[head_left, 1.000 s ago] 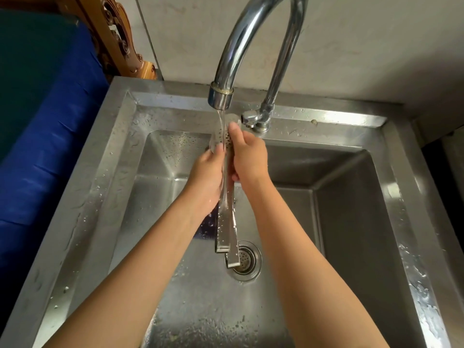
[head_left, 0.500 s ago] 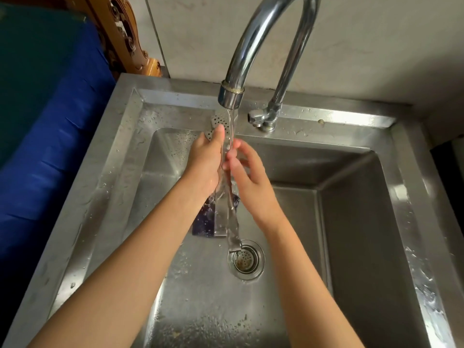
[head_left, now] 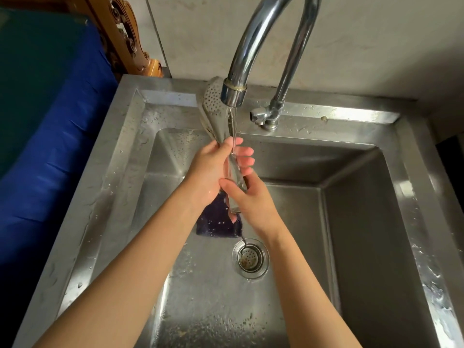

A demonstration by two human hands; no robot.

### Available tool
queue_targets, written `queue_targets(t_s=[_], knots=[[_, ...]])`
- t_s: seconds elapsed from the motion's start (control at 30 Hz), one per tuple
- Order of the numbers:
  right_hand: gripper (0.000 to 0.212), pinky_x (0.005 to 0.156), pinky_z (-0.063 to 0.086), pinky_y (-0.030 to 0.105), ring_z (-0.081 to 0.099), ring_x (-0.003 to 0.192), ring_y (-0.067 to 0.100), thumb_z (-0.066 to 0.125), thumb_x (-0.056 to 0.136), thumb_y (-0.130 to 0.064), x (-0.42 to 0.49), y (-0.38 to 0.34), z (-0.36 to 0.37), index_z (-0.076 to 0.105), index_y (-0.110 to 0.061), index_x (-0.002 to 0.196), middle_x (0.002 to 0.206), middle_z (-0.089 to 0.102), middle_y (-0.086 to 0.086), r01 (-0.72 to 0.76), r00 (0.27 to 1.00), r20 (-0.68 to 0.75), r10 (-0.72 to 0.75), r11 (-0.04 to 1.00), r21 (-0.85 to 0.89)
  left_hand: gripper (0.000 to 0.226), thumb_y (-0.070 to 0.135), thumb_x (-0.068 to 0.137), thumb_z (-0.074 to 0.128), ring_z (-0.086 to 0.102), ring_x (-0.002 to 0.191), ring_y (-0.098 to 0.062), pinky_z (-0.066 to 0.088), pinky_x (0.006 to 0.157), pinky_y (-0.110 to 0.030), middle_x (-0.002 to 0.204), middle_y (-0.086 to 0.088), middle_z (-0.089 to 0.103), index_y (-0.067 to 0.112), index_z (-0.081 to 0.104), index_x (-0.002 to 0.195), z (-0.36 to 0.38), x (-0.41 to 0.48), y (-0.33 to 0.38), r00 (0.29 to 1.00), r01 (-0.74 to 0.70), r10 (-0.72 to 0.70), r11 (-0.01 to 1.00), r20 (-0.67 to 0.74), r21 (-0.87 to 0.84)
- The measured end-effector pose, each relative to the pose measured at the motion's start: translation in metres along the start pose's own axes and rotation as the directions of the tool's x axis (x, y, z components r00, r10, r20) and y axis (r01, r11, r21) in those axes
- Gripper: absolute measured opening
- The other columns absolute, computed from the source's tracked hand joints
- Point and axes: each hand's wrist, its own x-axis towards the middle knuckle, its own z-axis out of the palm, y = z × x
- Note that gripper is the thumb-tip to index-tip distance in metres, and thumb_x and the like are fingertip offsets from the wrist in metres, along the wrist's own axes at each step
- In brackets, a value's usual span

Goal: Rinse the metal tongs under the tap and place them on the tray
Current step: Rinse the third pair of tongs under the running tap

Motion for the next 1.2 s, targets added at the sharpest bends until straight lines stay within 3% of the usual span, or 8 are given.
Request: queue_targets(t_s=[0.13,0.3,0.5,0.6,0.87,1.03,1.13,1.2], knots=[[0.027,0.050,0.047,0.007,0.054,0.062,0.019,0.057,0.091,-0.015,0.006,-0.002,0.000,0.052,-0.012,0.117,0.088,0.060,0.027,0.112,0.992,-0.044,-0.119,0.983,-0.144,0.016,0.014,0.096,0.050,0.066,0.059,-0.018,0.057,0.057,-0.029,0.067,-0.007,0.069,0.002,0.058,0.088,0.006,-0.002,0.009,0.992,-0.011,0.025,0.993,-0.123,0.114],[0.022,0.049,0.051,0.026,0.055,0.054,0.016,0.049,0.095,-0.011,0.014,-0.006,-0.002,0.053,-0.008,0.117,0.076,0.059,0.000,0.127,0.990,0.046,-0.134,0.982,0.139,0.014,0.017,0.092,0.056,0.063,0.093,-0.009,0.049,0.071,-0.019,0.102,0.006,0.065,0.022,0.060,0.104,-0.017,-0.006,0.009,0.910,-0.216,0.351,0.856,-0.221,0.470],[0.016,0.051,0.050,0.024,0.056,0.054,0.012,0.045,0.096,-0.011,0.034,-0.018,-0.007,0.058,-0.008,0.086,0.071,0.061,0.002,-0.012,0.984,0.163,-0.071,0.888,0.460,0.016,0.023,0.097,0.046,0.067,0.076,-0.011,0.054,0.079,-0.034,0.092,-0.001,0.070,0.016,0.061,0.102,-0.035,-0.012,-0.011,0.972,-0.022,0.086,0.959,-0.217,0.281],[0.013,0.052,0.050,0.023,0.057,0.055,0.012,0.044,0.095,-0.012,0.050,-0.029,-0.007,0.056,-0.008,0.090,0.075,0.063,0.001,-0.043,0.963,0.253,-0.096,0.869,0.493,0.023,0.023,0.097,0.045,0.069,0.073,-0.008,0.053,0.070,-0.029,0.073,0.008,0.073,0.020,0.066,0.089,-0.042,-0.018,-0.019,0.978,-0.025,0.081,0.960,-0.191,0.277],[0.018,0.046,0.043,0.019,0.050,0.049,0.009,0.049,0.088,-0.020,0.071,-0.049,0.008,0.066,-0.021,0.082,0.077,0.060,-0.002,-0.084,0.868,0.429,-0.251,0.777,0.624,0.019,0.021,0.095,0.048,0.068,0.079,-0.015,0.054,0.065,-0.024,0.083,0.002,0.074,0.017,0.066,0.094,-0.065,-0.029,-0.021,0.972,-0.011,0.068,0.969,-0.226,0.247],[0.025,0.040,0.034,0.019,0.044,0.040,0.008,0.050,0.089,-0.032,0.065,-0.041,0.006,0.051,-0.012,0.074,0.058,0.055,-0.004,-0.033,0.882,0.417,-0.218,0.855,0.517,0.031,0.029,0.098,0.042,0.066,0.082,-0.015,0.053,0.069,-0.025,0.092,-0.001,0.070,0.011,0.059,0.117,-0.050,-0.021,-0.008,0.980,-0.169,0.187,0.964,-0.073,0.206],[0.036,0.044,0.036,0.019,0.042,0.039,0.011,0.042,0.097,-0.030,0.048,-0.028,0.005,0.048,-0.004,0.073,0.050,0.051,-0.003,0.129,0.933,0.295,-0.203,0.959,0.252,0.029,0.042,0.092,0.047,0.062,0.059,-0.015,0.051,0.054,-0.025,0.075,0.000,0.065,0.021,0.065,0.101,-0.028,-0.010,0.004,0.972,-0.228,0.233,0.950,-0.002,0.212],[0.036,0.047,0.039,0.018,0.044,0.039,0.013,0.042,0.099,-0.027,0.032,-0.016,0.005,0.049,-0.002,0.074,0.049,0.050,0.000,0.178,0.964,0.186,-0.192,0.980,0.089,0.032,0.046,0.089,0.051,0.067,0.077,-0.020,0.053,0.058,-0.030,0.091,-0.001,0.072,0.019,0.064,0.100,-0.018,-0.001,0.005,0.981,-0.182,0.191,0.958,-0.023,0.221]])
